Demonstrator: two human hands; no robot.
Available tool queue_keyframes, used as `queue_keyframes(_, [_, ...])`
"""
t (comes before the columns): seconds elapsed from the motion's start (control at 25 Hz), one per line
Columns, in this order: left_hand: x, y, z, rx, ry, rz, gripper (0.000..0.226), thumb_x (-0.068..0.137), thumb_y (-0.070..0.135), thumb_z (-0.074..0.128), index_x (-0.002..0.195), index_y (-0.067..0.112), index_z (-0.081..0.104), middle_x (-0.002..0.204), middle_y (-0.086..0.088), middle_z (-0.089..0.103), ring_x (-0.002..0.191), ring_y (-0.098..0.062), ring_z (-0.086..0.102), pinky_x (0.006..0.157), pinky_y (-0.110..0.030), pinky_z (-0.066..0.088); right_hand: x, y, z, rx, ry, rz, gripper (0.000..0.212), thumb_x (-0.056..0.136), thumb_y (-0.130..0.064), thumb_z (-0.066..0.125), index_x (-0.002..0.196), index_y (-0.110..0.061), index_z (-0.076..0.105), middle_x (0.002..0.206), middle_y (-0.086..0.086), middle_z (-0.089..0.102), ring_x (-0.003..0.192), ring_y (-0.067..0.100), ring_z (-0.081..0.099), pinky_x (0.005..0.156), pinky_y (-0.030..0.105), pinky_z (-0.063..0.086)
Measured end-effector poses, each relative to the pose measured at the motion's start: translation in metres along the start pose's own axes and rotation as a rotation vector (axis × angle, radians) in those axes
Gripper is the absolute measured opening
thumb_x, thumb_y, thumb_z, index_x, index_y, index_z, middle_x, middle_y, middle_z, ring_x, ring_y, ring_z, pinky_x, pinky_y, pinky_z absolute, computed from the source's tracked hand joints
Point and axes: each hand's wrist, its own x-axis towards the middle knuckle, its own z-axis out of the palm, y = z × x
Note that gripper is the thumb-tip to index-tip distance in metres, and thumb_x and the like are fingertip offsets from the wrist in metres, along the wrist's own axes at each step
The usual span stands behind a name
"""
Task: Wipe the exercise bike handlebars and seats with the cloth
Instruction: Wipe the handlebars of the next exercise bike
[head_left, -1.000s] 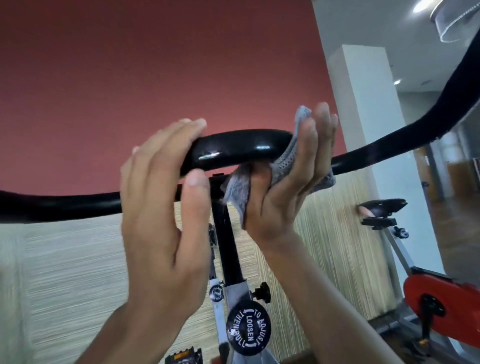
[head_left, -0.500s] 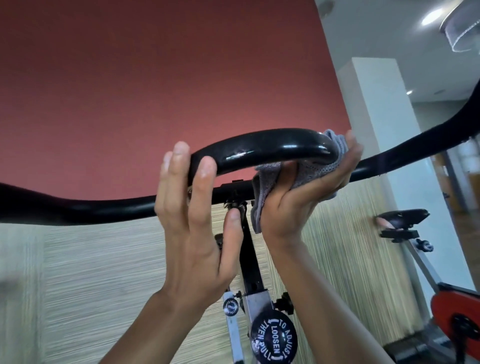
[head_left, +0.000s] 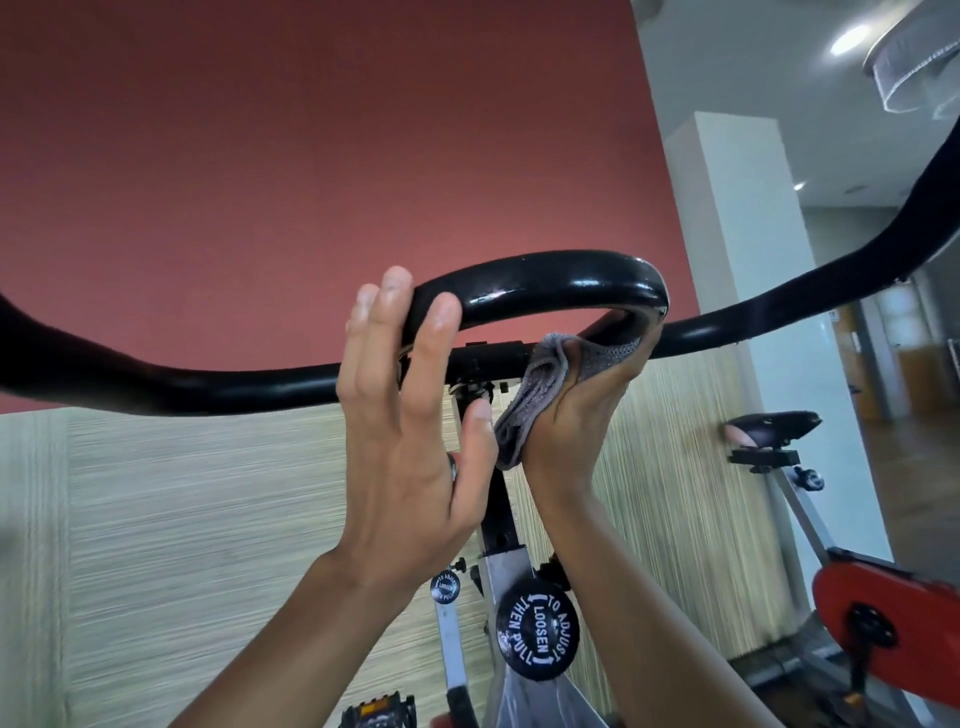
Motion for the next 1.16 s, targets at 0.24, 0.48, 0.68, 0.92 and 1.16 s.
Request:
queue_keyframes(0.24, [0.018,0.01,-0.027,-0.143,-0.025,-0.154,0.042,0.1,0.016,0.039,0.141,0.01,0.042,0.142,-0.009,0.045,0.137,-0.014,0.039,0.111,-0.044,0.034,0.014,-0.049,-0.067,-0.03,-0.126,0.041,0.049,0.108,-0.012,0.038,0.155,-0.018,0.024,0.144,-0.001,0.047,0.133,0.017,0.049,0.11,0.041,0.043])
queue_keyframes(0.48, [0.06,0.037,-0.051,-0.306,-0.126,-0.566,0.032,0.103,0.017,0.034,0.114,0.008,0.063,0.108,0.006,0.063,0.103,-0.019,0.062,0.088,-0.032,0.045,0.071,-0.12,-0.096,-0.01,-0.385,0.589,0.037,0.107,-0.01,0.041,0.142,-0.022,0.047,0.129,-0.003,0.063,0.124,0.011,0.058,0.111,0.04,0.043])
queue_keyframes(0.68, [0.096,0.061,-0.062,-0.288,-0.253,-0.925,0.027,0.102,0.015,0.038,0.096,0.007,0.063,0.093,0.001,0.059,0.092,-0.021,0.058,0.08,-0.037,0.044,0.13,-0.155,-0.071,-0.363,-0.587,0.893,0.026,0.103,-0.009,0.049,0.127,-0.02,0.05,0.102,-0.007,0.064,0.086,0.0,0.061,0.078,0.034,0.049])
queue_keyframes(0.92, [0.14,0.056,-0.068,-0.229,-0.597,-1.225,0.035,0.106,0.023,0.036,0.079,0.012,0.056,0.075,0.001,0.051,0.075,-0.023,0.052,0.079,-0.047,0.046,0.189,-0.175,-0.014,-0.891,-1.294,0.895,0.036,0.105,-0.016,0.046,0.14,-0.02,0.054,0.151,0.004,0.047,0.139,0.028,0.043,0.107,0.04,0.038])
queue_keyframes(1.16, [0.166,0.045,-0.061,-0.122,-0.826,-1.333,0.038,0.105,0.027,0.041,0.078,0.008,0.06,0.076,0.008,0.049,0.076,-0.005,0.045,0.099,-0.045,0.044,0.199,-0.173,-0.004,-0.855,-1.678,1.198,0.047,0.107,-0.025,0.03,0.15,-0.005,0.026,0.168,0.015,0.003,0.155,0.03,-0.005,0.124,0.054,0.007])
